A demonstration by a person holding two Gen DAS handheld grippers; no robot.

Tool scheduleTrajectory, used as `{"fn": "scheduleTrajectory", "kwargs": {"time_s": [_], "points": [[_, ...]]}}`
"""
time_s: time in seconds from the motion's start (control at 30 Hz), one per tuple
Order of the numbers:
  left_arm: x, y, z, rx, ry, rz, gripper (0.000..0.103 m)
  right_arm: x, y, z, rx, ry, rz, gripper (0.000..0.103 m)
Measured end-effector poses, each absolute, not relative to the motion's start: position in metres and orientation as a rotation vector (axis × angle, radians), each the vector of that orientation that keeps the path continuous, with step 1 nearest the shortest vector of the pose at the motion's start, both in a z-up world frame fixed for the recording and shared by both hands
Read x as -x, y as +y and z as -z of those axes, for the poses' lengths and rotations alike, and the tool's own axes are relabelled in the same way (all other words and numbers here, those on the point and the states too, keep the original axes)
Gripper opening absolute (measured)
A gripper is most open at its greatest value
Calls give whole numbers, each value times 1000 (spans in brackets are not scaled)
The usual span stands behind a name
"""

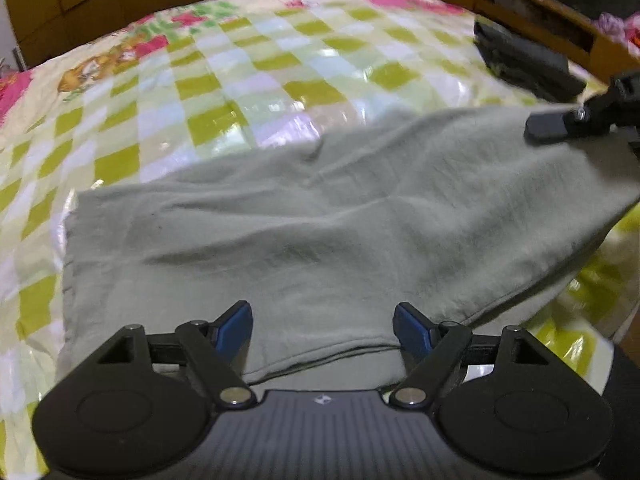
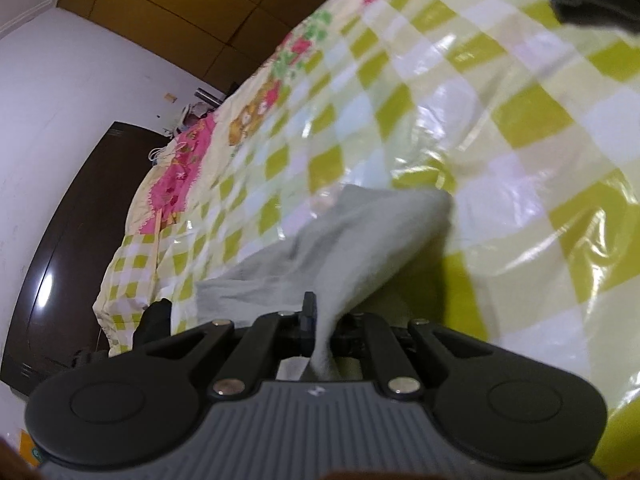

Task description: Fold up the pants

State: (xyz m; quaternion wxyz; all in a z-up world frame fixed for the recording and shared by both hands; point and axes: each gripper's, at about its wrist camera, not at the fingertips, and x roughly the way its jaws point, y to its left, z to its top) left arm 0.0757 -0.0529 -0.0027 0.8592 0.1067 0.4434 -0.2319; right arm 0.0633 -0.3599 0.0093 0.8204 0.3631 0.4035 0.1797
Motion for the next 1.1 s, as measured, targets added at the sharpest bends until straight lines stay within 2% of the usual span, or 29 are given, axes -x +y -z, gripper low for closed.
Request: {"fn": "scheduleTrajectory", "kwargs": {"time_s": [0.17, 0.4, 0.6, 0.73, 0.77, 1.03, 1.1], "points": [[-83, -53, -20, -176, 784, 496, 89, -65, -349, -22, -708, 868, -361, 6], [-118, -61, 17, -240, 874, 381, 89, -61, -357, -10, -737, 891, -308, 6], [-89, -46, 5, -190, 808, 412, 89, -67, -357, 3, -761, 923, -298, 10], [-80, -42, 12, -199, 852, 434, 89, -72, -360, 15, -808, 932, -277, 33], [-79, -44, 18, -224, 866, 441, 89, -73, -362, 19, -825, 934, -267, 35], [-73, -45, 23, -221, 862, 449, 90, -88, -378, 44, -920, 887, -186, 36], [-73, -44, 22, -218, 863, 449, 90, -95, -380, 48, -954, 865, -194, 34]]}}
